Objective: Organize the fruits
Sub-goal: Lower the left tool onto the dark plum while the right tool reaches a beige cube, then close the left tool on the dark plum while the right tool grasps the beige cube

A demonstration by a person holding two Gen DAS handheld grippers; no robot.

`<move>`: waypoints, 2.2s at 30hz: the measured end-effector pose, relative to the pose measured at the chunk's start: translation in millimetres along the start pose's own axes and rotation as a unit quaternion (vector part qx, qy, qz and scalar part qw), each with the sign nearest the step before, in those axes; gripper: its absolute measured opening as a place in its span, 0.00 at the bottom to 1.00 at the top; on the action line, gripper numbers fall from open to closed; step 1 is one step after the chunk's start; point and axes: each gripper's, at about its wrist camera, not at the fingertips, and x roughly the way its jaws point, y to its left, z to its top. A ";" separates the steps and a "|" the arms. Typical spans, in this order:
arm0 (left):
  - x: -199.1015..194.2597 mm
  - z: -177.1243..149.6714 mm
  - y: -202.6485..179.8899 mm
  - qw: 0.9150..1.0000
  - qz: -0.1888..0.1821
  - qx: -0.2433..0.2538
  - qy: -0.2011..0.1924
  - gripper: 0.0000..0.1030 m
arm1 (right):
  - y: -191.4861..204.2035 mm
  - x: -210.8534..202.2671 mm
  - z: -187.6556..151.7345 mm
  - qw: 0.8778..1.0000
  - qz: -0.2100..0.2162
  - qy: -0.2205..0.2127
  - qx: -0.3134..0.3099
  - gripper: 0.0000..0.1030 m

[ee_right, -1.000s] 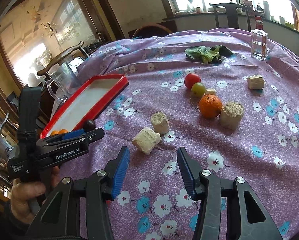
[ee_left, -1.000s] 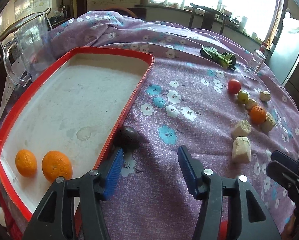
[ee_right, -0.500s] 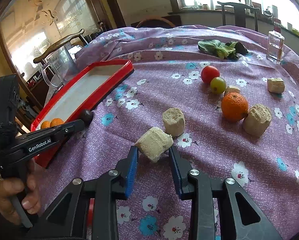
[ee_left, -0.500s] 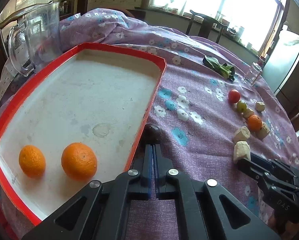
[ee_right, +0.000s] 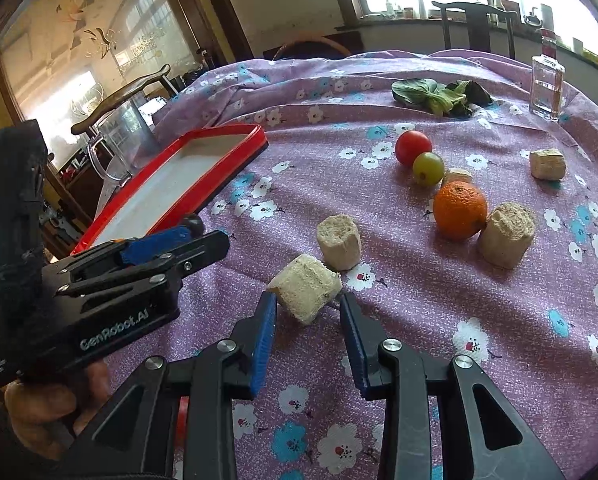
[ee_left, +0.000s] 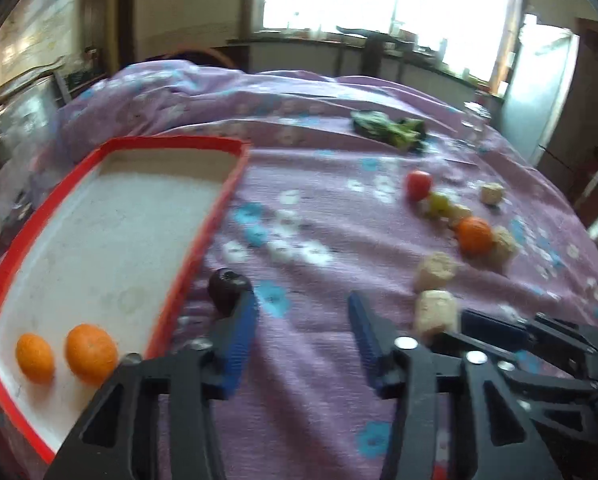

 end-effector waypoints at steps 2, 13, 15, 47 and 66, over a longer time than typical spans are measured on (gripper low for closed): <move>-3.9 -1.5 -6.4 1.000 -0.005 0.000 0.005 0.35 | -1.2 -2.6 -0.3 1.000 -0.003 -0.002 0.002 0.33; -5.1 1.3 33.3 0.998 0.015 -0.063 0.004 0.54 | -6.5 -8.9 0.6 1.000 0.000 -0.009 0.006 0.33; -0.7 4.6 29.5 0.998 0.031 -0.054 0.003 0.59 | -4.4 -6.8 0.7 1.000 0.000 -0.007 0.003 0.33; 22.6 10.1 20.9 0.997 0.069 0.003 0.022 0.22 | 2.0 -6.2 -1.5 1.000 -0.009 -0.010 -0.003 0.26; -58.3 -25.5 38.3 1.000 -0.004 -0.008 -0.020 0.21 | 12.8 -29.3 -7.7 1.000 -0.012 -0.027 0.008 0.41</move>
